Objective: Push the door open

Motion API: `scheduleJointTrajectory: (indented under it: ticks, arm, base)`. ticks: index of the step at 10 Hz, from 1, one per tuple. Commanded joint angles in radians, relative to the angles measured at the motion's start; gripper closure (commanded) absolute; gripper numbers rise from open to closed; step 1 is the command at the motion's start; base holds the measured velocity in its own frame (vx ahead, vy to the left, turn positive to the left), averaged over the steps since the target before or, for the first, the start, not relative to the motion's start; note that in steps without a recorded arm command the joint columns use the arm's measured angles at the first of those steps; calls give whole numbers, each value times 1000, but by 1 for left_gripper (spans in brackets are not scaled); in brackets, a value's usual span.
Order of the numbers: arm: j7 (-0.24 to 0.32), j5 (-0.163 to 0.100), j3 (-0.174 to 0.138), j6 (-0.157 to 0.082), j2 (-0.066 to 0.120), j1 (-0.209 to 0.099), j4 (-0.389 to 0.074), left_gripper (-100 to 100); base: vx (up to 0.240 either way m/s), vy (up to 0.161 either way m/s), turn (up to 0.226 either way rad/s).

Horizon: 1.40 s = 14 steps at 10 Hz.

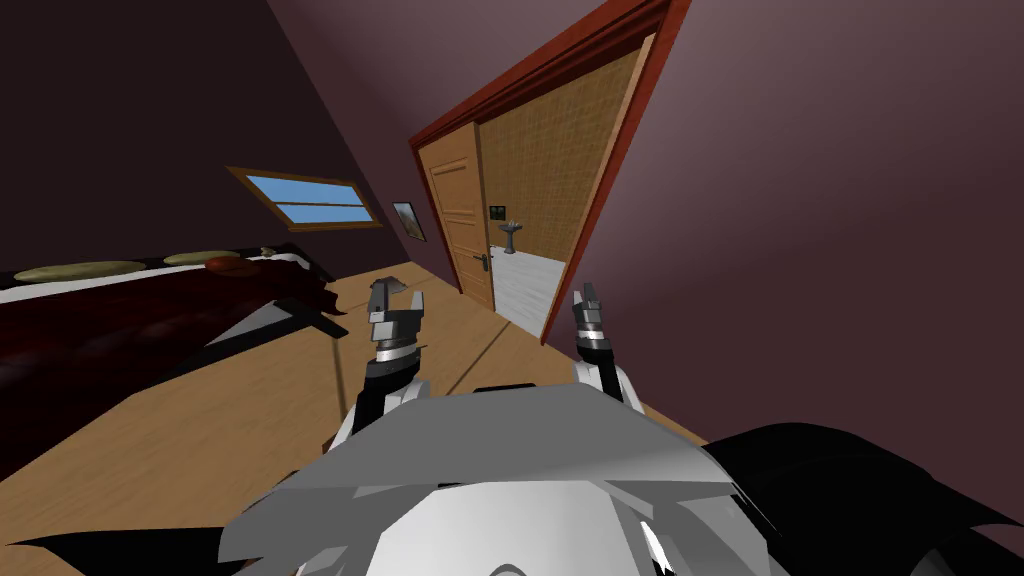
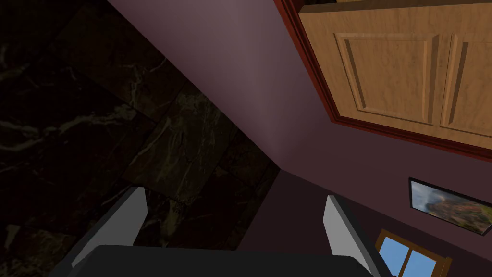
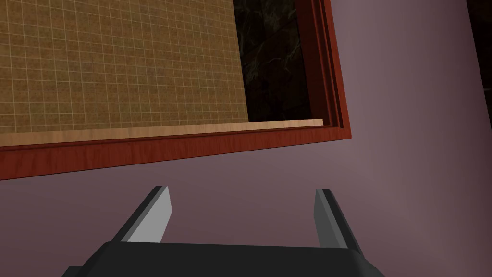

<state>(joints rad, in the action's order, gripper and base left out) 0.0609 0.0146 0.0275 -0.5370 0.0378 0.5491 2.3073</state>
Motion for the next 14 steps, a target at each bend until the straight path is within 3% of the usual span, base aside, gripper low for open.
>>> scheduleJointTrajectory:
  ticks: [1,14]
  arm:
    - [-3,-2,-8,5,8,-19,-31,-100]
    - [-26,-20,-70,42,44,-172,-283,-100]
  base:
    - [0,88,-183]
    - [108,112,-137]
